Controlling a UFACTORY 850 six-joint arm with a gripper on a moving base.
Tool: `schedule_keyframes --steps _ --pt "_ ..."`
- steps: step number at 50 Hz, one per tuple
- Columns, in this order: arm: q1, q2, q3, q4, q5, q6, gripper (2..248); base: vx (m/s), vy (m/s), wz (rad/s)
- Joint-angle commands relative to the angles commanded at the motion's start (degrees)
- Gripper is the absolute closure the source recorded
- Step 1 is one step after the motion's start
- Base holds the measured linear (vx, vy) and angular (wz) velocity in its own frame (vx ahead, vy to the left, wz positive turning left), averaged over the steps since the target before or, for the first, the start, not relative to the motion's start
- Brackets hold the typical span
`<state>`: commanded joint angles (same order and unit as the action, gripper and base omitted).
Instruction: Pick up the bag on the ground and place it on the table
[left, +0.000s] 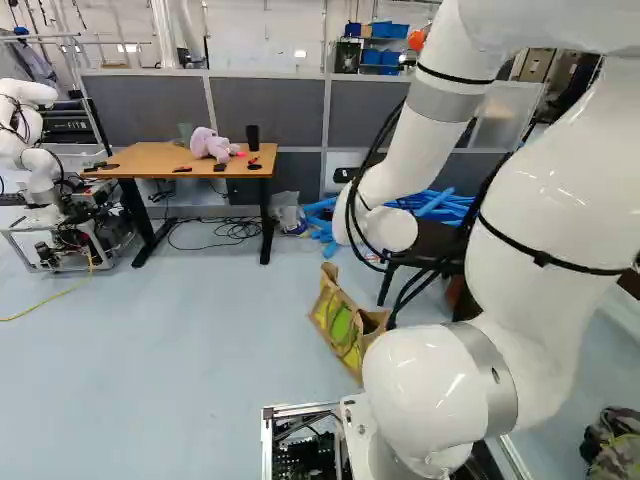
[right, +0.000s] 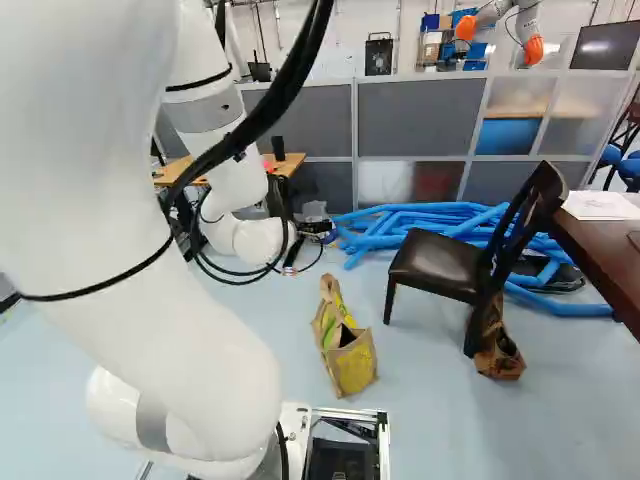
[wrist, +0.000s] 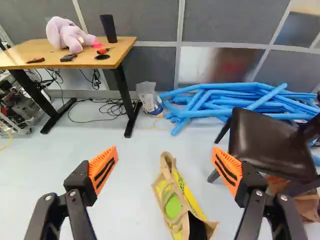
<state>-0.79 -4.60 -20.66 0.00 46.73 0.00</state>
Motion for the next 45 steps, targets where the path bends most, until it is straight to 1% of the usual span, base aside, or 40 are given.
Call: schedule_keyframes --steps 45 --pt "-2.1 -16.2 -11.4 0.0 -4.9 0.0 3 0.0 0.0 0.0"
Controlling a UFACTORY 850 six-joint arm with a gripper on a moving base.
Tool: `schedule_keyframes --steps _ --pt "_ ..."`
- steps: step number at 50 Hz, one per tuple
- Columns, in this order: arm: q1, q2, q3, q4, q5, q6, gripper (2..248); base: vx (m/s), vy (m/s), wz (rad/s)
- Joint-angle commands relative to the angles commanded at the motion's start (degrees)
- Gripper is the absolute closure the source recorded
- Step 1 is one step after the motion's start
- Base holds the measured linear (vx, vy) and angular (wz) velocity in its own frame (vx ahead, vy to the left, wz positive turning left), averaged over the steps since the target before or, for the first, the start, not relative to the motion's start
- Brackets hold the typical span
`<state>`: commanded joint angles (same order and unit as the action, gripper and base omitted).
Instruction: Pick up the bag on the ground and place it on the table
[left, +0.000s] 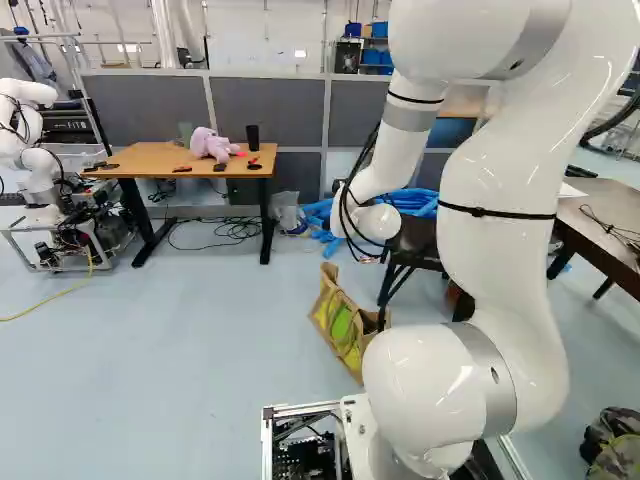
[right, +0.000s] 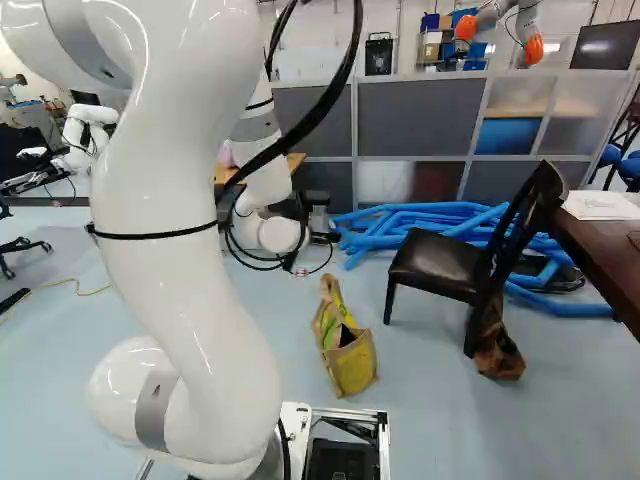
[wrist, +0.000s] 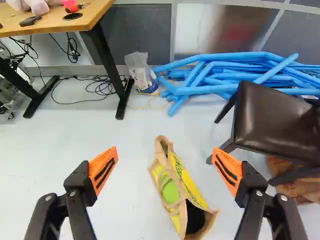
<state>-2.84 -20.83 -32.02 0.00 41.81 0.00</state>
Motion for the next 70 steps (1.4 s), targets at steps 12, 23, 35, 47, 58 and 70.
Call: schedule_keyframes --steps 12,23,35,47,58,70 --pt "-0.7 -4.0 -3.1 0.0 -1.0 0.0 3 0.0 0.0 0.0" --pt "-1.4 -7.5 -5.8 -0.2 -1.7 0.0 3 0.0 0.0 0.0" --pt "-2.2 -11.1 -8.7 -0.9 -2.5 0.0 3 0.0 0.0 0.0" --pt "-2.9 -14.6 -11.6 -1.6 -3.2 0.0 3 0.0 0.0 0.0" --pt "-3.6 -17.8 -14.3 -2.3 -3.8 0.0 3 0.0 0.0 0.0" --pt "-4.1 -21.1 -17.0 -3.3 -4.9 0.0 3 0.0 0.0 0.0"
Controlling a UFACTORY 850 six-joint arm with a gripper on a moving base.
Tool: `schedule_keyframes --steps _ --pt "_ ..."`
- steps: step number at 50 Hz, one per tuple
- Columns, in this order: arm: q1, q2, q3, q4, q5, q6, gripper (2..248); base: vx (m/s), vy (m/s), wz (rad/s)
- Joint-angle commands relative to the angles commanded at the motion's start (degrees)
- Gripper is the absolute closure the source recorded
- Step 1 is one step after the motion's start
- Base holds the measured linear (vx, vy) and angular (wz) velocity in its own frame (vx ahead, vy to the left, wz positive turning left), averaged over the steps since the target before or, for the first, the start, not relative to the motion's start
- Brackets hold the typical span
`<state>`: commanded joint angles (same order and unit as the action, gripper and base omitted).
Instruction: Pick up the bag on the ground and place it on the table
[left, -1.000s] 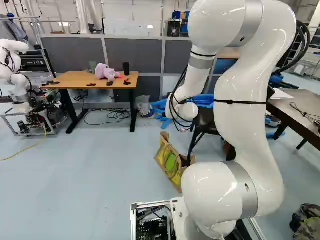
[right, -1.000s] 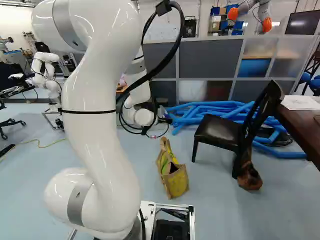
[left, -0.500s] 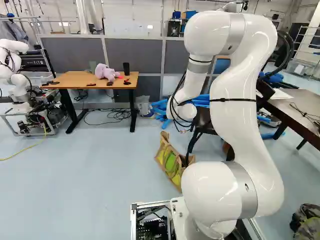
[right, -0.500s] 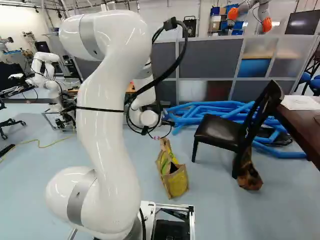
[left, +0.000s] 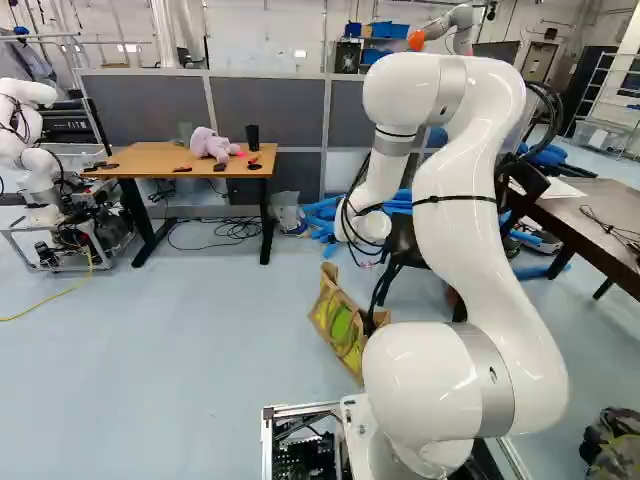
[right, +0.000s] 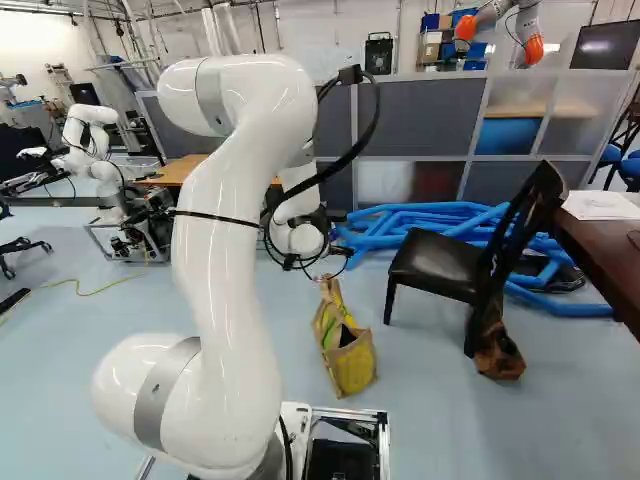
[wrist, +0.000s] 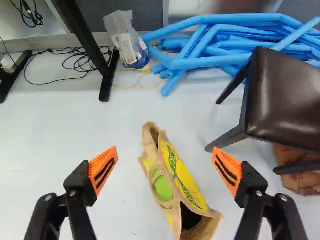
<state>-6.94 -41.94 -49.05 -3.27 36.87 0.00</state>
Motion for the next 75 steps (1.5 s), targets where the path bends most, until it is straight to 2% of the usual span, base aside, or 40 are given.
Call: schedule_keyframes --steps 75 --pt "-1.7 -19.2 -17.3 -6.9 -12.7 0.0 3 0.0 0.0 0.0"
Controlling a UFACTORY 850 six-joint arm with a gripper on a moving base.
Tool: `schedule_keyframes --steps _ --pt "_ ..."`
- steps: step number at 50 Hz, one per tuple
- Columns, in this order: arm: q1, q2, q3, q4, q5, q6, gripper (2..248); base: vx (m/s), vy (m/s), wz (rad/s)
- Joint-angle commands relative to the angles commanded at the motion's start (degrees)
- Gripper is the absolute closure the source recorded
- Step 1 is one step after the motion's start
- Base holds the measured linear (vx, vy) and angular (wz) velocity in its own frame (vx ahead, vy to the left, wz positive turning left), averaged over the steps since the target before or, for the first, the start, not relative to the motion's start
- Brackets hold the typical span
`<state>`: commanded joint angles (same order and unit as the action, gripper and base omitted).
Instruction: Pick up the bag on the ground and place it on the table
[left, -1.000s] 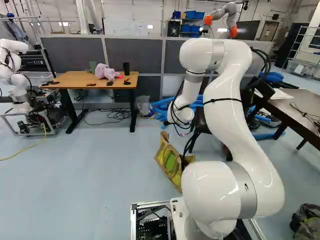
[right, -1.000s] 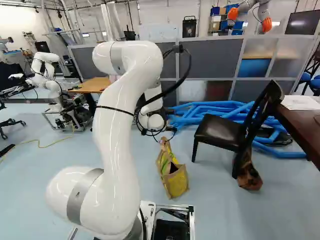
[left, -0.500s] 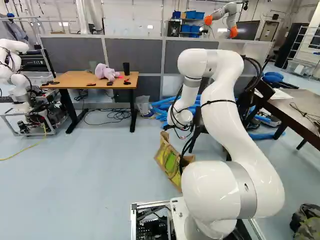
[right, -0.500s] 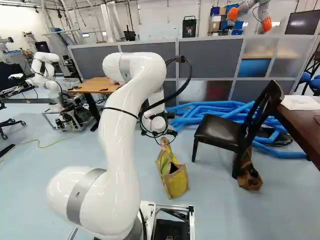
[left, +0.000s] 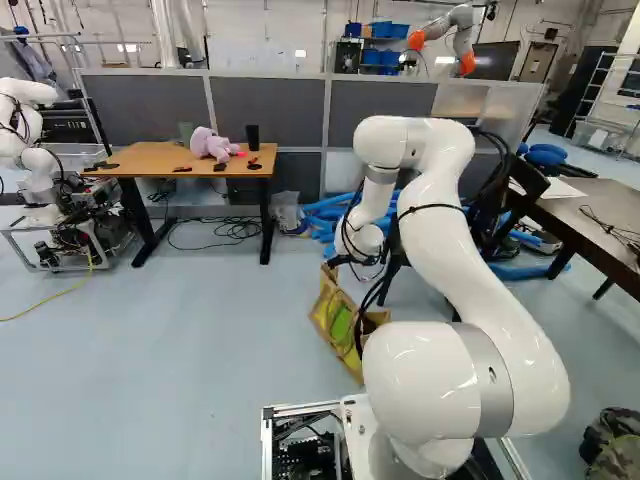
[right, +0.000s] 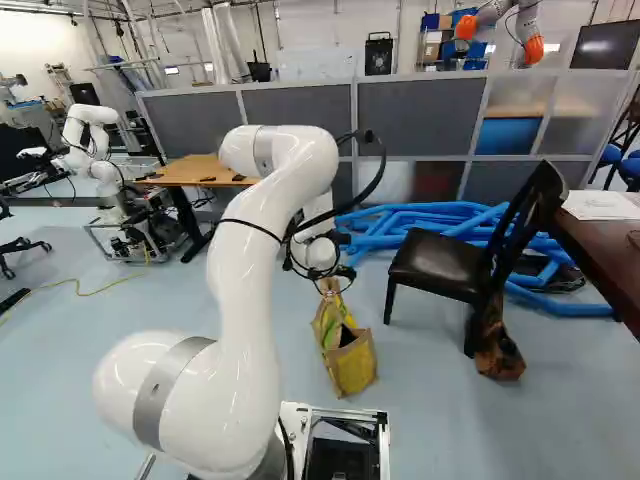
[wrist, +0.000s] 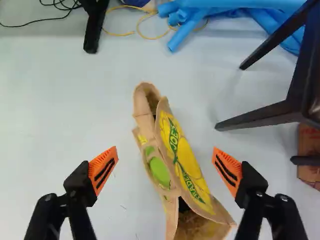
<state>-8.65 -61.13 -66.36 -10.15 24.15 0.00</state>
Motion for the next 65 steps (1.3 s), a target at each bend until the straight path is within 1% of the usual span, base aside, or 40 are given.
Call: schedule_keyframes --steps 65 --pt "-2.5 -16.2 -16.9 -4.8 -11.4 0.0 3 0.0 0.0 0.0"
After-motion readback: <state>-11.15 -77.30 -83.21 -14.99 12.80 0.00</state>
